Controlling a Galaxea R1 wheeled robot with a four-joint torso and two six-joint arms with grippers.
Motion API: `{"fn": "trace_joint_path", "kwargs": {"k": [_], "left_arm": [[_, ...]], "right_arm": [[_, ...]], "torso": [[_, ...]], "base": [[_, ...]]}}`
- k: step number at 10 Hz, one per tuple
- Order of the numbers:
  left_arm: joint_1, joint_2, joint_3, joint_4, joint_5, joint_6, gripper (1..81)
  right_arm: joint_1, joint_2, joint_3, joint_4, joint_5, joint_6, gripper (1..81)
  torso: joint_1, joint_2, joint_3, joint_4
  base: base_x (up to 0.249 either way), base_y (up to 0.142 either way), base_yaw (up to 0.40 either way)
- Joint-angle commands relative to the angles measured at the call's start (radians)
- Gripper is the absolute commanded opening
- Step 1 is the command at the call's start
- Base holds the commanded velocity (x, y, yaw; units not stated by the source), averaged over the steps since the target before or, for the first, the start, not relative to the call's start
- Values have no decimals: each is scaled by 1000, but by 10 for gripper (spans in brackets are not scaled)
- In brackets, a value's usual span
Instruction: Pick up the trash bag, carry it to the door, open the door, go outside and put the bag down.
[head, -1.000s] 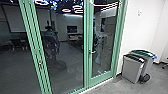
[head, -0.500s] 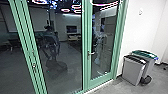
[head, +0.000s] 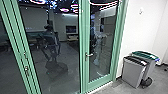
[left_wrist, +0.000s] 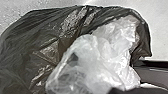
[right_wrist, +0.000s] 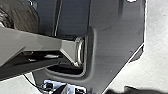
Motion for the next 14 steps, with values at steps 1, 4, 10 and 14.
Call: {"fn": "trace_joint_path", "kwargs": {"k": [1,4,10,14], "left_arm": [[-67,-1,2,-4,72,2,10],[-67,0,2,-4,72,2,10],[-69,-1,2,-4,71,4,10],[-69,0,2,-2,60,4,10]], "right_arm": [[46,0,4,-5,-53,-2,811],[43,0,4,-3,-53,-2,811],[43,0,4,-3,-53,-2,811],[37,0,4,-1,-50,-2,811]], "torso": [[0,0,0,0],[0,0,0,0],[0,0,0,0],[0,0,0,0]], "base": [[159,-86,0],[160,-87,0],[160,-39,0],[160,0,0]]}}
